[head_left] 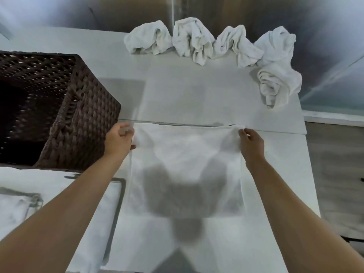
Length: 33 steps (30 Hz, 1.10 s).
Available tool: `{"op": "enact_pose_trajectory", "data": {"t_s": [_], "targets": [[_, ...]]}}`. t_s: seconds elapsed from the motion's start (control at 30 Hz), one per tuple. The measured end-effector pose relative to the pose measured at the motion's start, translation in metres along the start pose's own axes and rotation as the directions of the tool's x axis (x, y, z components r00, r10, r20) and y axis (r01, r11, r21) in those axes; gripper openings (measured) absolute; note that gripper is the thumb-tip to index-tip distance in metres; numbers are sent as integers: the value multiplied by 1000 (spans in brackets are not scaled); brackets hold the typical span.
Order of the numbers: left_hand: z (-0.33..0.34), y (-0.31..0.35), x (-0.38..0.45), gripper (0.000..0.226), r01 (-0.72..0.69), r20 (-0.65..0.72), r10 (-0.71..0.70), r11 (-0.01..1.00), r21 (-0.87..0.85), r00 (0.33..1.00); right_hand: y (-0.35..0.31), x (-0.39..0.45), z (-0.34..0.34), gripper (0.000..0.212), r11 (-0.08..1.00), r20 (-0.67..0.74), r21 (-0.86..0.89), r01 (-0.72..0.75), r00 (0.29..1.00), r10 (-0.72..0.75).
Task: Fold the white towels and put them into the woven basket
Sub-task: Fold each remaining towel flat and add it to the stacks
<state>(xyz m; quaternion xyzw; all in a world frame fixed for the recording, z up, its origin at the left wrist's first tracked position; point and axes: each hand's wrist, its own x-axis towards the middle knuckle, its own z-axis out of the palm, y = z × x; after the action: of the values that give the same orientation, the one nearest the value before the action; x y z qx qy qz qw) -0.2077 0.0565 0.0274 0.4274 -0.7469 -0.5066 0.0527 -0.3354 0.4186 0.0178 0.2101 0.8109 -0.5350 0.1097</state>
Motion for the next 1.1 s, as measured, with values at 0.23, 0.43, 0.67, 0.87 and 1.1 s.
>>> {"op": "enact_pose_trajectory", "data": {"t_s": [0.23,0.43,0.67,0.87,1.1], "targets": [[5,-58,-49,31,-87,87,65,958,273,994,59,-31,-11,31,975,-19,-211,-70,998,68],[-4,-125,-121,42,-126,231,34,910,394,972,112,-103,-27,27,939,-34,-333,-84,996,77],[-22,-159,-177,54,-17,153,-74,853,521,985,162,-169,-53,16,855,-5,-493,-161,983,182],[-33,-159,-194,35,49,123,-102,925,378,987,181,-211,-67,24,880,-45,-396,-263,962,268],[-50,-152,-233,16,83,172,-156,925,371,973,208,-247,-96,23,911,-41,-202,-361,932,360]]}}
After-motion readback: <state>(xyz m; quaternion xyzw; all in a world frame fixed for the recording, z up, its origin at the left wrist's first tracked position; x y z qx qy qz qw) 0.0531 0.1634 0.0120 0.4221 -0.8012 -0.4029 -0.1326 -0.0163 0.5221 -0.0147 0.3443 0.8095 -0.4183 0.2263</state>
